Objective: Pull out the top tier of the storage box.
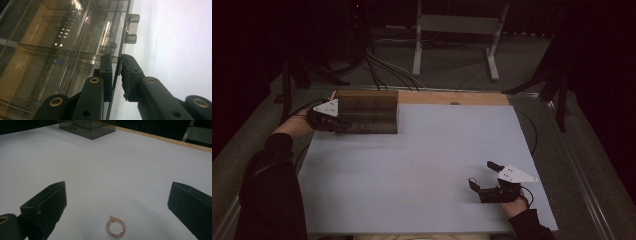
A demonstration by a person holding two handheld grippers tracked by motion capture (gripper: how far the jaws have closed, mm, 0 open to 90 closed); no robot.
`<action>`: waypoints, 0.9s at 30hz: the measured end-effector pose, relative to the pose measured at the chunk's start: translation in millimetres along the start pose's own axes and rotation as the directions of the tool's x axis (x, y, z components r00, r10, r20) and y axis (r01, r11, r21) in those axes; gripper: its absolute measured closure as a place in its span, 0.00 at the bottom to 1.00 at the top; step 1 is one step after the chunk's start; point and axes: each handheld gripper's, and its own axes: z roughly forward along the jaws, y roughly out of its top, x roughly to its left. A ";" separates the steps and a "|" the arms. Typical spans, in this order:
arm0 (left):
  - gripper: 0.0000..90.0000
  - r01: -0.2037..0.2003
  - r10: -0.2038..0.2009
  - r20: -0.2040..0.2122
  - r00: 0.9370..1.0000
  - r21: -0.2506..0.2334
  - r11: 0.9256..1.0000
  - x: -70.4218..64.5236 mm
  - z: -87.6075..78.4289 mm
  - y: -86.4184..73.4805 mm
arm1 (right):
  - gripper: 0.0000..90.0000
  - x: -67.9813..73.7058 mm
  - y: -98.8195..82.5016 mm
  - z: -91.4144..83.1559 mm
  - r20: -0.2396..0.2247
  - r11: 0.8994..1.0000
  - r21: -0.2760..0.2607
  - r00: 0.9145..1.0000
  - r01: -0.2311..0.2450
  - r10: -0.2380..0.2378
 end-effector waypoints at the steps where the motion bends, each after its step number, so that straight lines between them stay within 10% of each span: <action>1: 0.89 0.003 -0.003 0.011 1.000 0.000 1.000 -0.1 -0.4 0.3 | 0.03 0.0 0.0 0.0 0.000 1.000 -0.001 1.000 0.000 0.000; 27: 0.93 -0.033 0.034 0.117 0.993 -0.006 0.999 -17.7 -13.0 3.9 | 0.03 0.0 1.2 -0.9 0.000 1.000 -0.012 1.000 -0.006 0.006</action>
